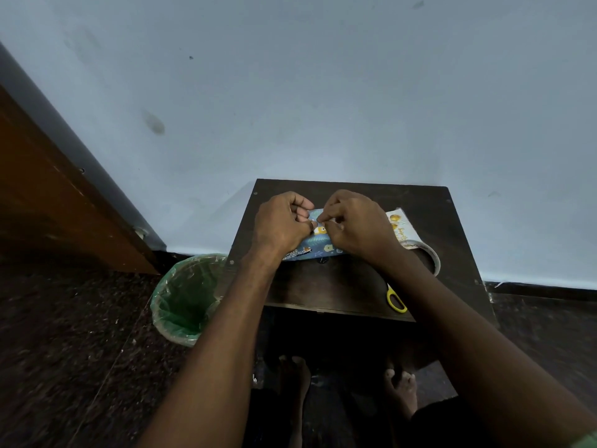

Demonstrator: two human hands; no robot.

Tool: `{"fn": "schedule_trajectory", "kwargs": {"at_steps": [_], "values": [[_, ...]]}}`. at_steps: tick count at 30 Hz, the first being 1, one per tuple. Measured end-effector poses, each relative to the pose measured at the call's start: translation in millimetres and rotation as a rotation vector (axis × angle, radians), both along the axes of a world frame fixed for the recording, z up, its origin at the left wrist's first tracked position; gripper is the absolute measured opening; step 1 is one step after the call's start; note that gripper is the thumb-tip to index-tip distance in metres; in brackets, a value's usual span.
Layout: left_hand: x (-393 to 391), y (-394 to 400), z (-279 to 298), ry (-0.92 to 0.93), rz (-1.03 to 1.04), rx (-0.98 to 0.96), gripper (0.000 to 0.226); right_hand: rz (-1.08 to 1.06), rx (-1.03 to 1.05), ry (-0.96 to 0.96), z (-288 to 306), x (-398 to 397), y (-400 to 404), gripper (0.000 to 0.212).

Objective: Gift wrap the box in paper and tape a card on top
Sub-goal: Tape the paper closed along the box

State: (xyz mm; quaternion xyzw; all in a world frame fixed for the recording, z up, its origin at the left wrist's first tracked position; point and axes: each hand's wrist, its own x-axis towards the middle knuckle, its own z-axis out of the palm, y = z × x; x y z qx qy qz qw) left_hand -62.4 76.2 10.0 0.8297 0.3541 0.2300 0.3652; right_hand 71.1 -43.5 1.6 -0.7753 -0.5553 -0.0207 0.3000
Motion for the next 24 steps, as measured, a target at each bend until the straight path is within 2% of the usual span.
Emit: {"fn": "schedule_trajectory", "kwargs": {"at_steps": [6, 8, 11, 15, 20, 22, 24], "values": [[1.3, 0.6, 0.2, -0.004, 0.019, -0.010, 0.025, 0.088, -0.101, -0.133, -0.5, -17.1, -27.4, 0.042], [2.3, 0.1, -0.1, 0.001, 0.024, -0.004, 0.024, 0.069, -0.061, -0.047, 3.5, -18.7, -33.9, 0.036], [2.7, -0.9, -0.2, -0.001, 0.021, -0.003, 0.024, 0.003, 0.107, 0.140, 6.2, -15.4, -36.1, 0.024], [4.0, -0.5, -2.1, 0.005, 0.031, 0.021, 0.023, 0.063, 0.028, 0.029, -2.0, -14.8, -33.8, 0.035], [3.6, -2.1, -4.4, 0.008, 0.035, 0.046, 0.024, -0.028, 0.114, 0.100, 4.1, -0.8, -36.1, 0.015], [3.0, -3.3, -4.4, 0.009, -0.020, 0.150, 0.026, -0.112, 0.115, 0.086, 1.9, 10.8, -39.1, 0.029], [3.2, -8.5, -1.6, 0.022, -0.127, 0.331, 0.034, -0.221, 0.107, 0.188, 0.9, 18.0, -43.0, 0.042]]}}
